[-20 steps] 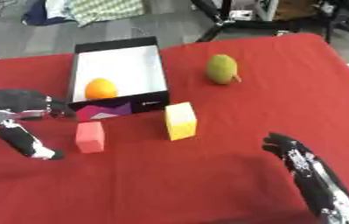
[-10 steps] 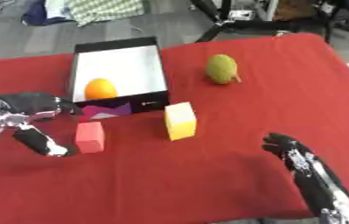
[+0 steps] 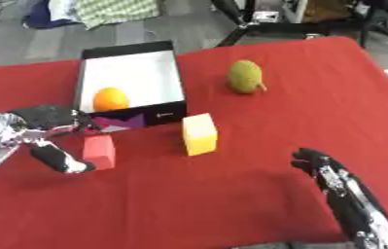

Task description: Pick up objects on the table and place them in the box.

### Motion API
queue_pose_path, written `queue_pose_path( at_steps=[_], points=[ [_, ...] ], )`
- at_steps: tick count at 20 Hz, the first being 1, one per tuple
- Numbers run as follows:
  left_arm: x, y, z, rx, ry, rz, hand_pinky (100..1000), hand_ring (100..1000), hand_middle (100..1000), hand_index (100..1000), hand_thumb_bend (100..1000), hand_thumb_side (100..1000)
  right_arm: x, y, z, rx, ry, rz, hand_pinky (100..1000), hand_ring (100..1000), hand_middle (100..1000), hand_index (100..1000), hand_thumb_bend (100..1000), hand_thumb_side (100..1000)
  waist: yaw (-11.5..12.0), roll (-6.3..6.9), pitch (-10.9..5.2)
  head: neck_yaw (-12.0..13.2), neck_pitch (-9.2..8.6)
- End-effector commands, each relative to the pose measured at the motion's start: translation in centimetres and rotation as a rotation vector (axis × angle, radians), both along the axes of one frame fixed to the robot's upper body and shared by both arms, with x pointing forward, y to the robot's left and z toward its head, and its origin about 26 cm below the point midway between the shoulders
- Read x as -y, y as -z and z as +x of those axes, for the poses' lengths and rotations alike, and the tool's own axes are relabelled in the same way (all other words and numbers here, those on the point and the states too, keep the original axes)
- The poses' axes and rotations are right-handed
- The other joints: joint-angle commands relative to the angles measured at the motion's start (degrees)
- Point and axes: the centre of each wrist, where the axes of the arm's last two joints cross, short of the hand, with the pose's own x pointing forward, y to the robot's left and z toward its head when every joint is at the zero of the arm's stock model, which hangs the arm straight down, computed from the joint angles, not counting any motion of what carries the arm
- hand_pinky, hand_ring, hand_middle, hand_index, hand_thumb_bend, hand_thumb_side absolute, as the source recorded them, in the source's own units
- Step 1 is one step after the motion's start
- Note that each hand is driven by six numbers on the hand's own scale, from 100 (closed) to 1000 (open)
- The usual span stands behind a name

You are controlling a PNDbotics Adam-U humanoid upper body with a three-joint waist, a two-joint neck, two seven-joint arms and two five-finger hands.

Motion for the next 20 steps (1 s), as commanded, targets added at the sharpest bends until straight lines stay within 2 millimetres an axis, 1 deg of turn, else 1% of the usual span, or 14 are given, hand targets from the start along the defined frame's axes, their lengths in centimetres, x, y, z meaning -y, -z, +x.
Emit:
queue_pose_path(
  at_steps=[1,2,3,4,5,6,8,9,10,13,15,17,19,20],
  points=[
    [0.2,-0.8,0.3,0.012,0.015,0.008,747,640,700,847,326,506,0.0,-0.5,0.2,0.017,-0.01,-0.01,1000,850,803,863,100,807,-0.1,0.14,-1.43,-0.1,-0.09],
    [0.2,-0.8,0.3,0.01,0.018,0.006,735,612,667,799,246,409,0.0,-0.5,0.2,0.017,-0.011,-0.01,1000,850,803,863,100,807,-0.1,0.14,-1.43,-0.1,-0.09],
    [0.3,-0.9,0.3,0.013,0.02,-0.001,731,602,655,787,217,379,0.0,-0.5,0.2,0.017,-0.01,-0.01,1000,850,803,864,100,807,-0.1,0.14,-1.44,-0.2,-0.09],
    [0.3,-1.0,0.3,0.022,0.02,-0.012,719,575,618,747,137,304,0.1,-0.5,0.2,0.017,-0.01,-0.01,1000,850,803,864,100,807,0.0,0.14,-1.45,-0.2,-0.09],
    [0.3,-1.3,0.3,0.032,0.018,-0.026,715,566,606,731,108,287,0.1,-0.5,0.2,0.017,-0.009,-0.01,1000,850,803,864,100,806,0.0,0.14,-1.46,-0.2,-0.09],
    [0.3,-1.6,0.2,0.042,0.015,-0.042,708,547,580,697,100,270,0.1,-0.5,0.2,0.017,-0.009,-0.01,1000,850,803,864,100,806,0.0,0.15,-1.47,-0.2,-0.09],
    [0.2,-2.9,0.1,0.067,0.011,-0.086,708,541,576,676,100,273,0.1,-0.5,0.2,0.016,-0.008,-0.01,1000,850,803,864,100,807,0.1,0.16,-1.51,-0.4,-0.09],
    [0.2,-4.0,-0.1,0.083,0.013,-0.111,709,541,576,677,100,277,0.1,-0.5,0.2,0.016,-0.007,-0.01,1000,850,803,864,100,807,0.1,0.17,-1.53,-0.4,-0.09],
    [0.2,-5.4,-0.3,0.104,0.018,-0.135,711,539,575,678,100,280,0.1,-0.5,0.2,0.015,-0.006,-0.011,1000,850,803,864,100,807,0.2,0.18,-1.57,-0.5,-0.09],
    [0.3,-10.7,-1.2,0.215,0.04,-0.179,716,544,580,683,100,260,0.2,-0.4,0.1,0.011,-0.004,-0.011,1000,849,803,864,100,810,0.3,0.18,-1.72,-0.6,-0.09],
    [0.4,-13.5,-1.1,0.289,0.02,-0.183,718,548,585,687,100,243,0.1,-0.3,0.1,0.008,-0.006,-0.01,1000,849,803,864,100,810,0.3,0.1,-1.85,-0.5,-0.09],
    [0.5,-14.8,0.0,0.34,-0.022,-0.171,719,552,590,690,100,237,0.1,-0.3,0.1,0.005,-0.01,-0.009,1000,849,803,864,100,811,0.1,-0.02,-1.93,-0.4,-0.09],
    [0.8,-15.0,1.8,0.371,-0.071,-0.151,724,566,604,699,112,249,-0.1,-0.2,0.1,0.004,-0.015,-0.005,1000,849,803,864,100,811,-0.2,-0.18,-1.95,-0.3,-0.09],
    [1.0,-14.6,2.8,0.382,-0.097,-0.141,724,568,604,701,114,270,-0.1,-0.2,0.1,0.004,-0.017,-0.003,1000,849,803,864,100,812,-0.4,-0.27,-1.94,-0.3,-0.09]
  ],
)
